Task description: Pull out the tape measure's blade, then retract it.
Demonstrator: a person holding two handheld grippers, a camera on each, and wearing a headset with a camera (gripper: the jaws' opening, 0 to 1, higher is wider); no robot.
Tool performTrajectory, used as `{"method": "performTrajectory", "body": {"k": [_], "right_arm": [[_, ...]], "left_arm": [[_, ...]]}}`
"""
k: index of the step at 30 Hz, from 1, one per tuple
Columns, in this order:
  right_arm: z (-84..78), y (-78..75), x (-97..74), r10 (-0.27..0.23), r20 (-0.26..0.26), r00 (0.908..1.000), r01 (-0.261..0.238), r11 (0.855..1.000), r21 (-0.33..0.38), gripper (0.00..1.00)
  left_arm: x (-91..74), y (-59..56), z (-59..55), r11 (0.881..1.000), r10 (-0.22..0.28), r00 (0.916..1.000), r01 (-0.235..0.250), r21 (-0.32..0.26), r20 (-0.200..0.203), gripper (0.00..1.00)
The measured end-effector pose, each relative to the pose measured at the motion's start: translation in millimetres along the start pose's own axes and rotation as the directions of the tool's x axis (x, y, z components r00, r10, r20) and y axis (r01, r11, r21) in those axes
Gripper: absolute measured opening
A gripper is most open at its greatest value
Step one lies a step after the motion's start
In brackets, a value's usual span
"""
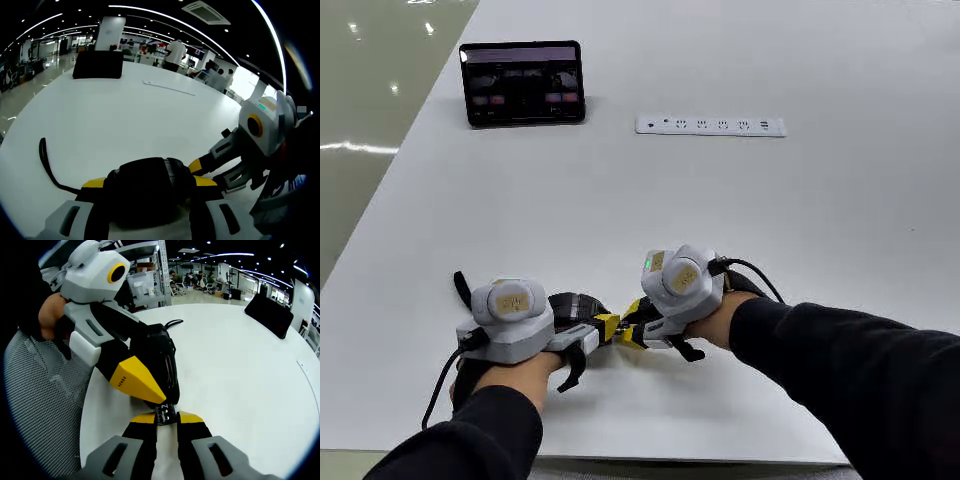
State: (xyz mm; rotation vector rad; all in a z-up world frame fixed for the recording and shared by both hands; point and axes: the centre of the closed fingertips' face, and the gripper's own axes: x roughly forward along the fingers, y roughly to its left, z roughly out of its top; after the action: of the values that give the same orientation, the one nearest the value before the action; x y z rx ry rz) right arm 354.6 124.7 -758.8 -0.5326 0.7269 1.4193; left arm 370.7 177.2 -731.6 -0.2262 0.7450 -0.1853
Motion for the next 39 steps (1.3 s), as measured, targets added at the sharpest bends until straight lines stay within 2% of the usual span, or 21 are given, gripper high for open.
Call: {"method": "performTrajectory", "body": {"k": [17,23,26,33,39], "right_arm": [[3.5,1.4,2.9,0.015,0.003,0.9999,-0.015,1.000,-0.016,0.11],[1.0,1.6,-1.5,0.013,0.010,0.9999,-0.012,0.999,-0.049,0.12],[0.5,-0.3,-3.3,0.008,0.024,0.9997,-0.008,1.000,-0.023,0.11],[4.0,2.7,1.3,0.011,0.021,0.9997,-0.010,1.000,-0.015,0.10],[4.5,3.6,2.0,0.004,0.020,0.9998,-0.003,0.999,-0.039,0.10]], "left_arm": [[-0.3,-0.6,-0.3,1.000,-0.004,1.0000,0.004,0.000,-0.001,0.60],[-0.2,-0.5,-0.2,1.000,-0.004,1.0000,0.004,0.002,0.000,0.60],[-0.2,-0.4,-0.2,1.000,-0.004,1.0000,0.004,0.000,0.001,0.60],[-0.9,-0.9,-0.1,1.000,-0.005,1.0000,0.005,-0.003,0.002,0.60],[-0.4,-0.9,0.0,1.000,-0.004,1.0000,0.004,0.002,0.001,0.60]]}}
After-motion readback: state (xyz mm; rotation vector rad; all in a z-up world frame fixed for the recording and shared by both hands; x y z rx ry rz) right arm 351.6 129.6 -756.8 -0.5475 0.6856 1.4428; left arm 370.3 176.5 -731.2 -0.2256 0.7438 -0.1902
